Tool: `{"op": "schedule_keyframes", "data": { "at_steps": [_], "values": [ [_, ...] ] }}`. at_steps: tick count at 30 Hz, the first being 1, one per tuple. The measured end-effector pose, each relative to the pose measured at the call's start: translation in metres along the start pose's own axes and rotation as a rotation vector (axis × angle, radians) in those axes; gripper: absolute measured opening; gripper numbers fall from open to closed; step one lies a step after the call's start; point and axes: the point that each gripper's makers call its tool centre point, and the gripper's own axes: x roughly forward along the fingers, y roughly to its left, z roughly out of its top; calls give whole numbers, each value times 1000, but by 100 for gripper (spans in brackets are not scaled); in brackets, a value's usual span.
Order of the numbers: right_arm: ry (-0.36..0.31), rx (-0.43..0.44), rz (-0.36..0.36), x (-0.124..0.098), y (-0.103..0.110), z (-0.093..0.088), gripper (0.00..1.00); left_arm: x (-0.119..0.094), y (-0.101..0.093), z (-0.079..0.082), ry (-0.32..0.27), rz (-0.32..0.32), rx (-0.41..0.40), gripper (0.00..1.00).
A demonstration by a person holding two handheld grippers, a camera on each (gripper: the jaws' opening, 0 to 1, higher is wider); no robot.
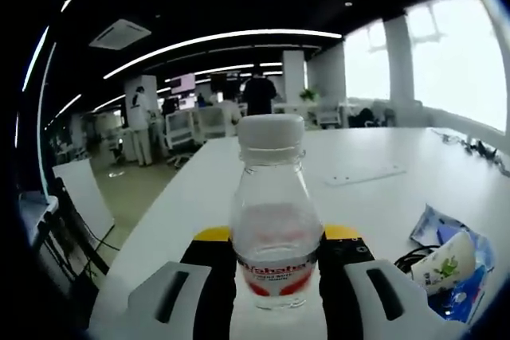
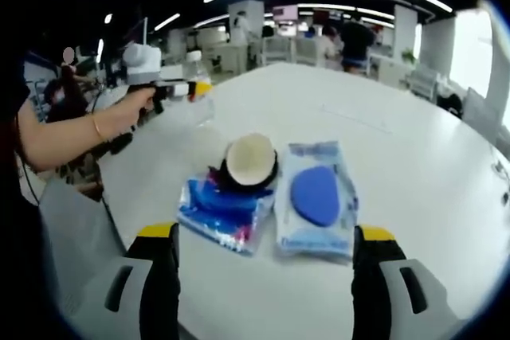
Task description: Arrange the tabletop items into an orderly group along one side of the table until the central work area is clear of visible clutter.
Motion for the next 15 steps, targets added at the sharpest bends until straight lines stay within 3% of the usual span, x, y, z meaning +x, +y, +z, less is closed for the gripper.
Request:
{"op": "schedule_keyframes", "data": {
  "at_steps": [15],
  "values": [
    [49, 24, 31, 7, 6, -18, 88, 27, 0, -6, 2, -22, -5, 38]
  ]
}}
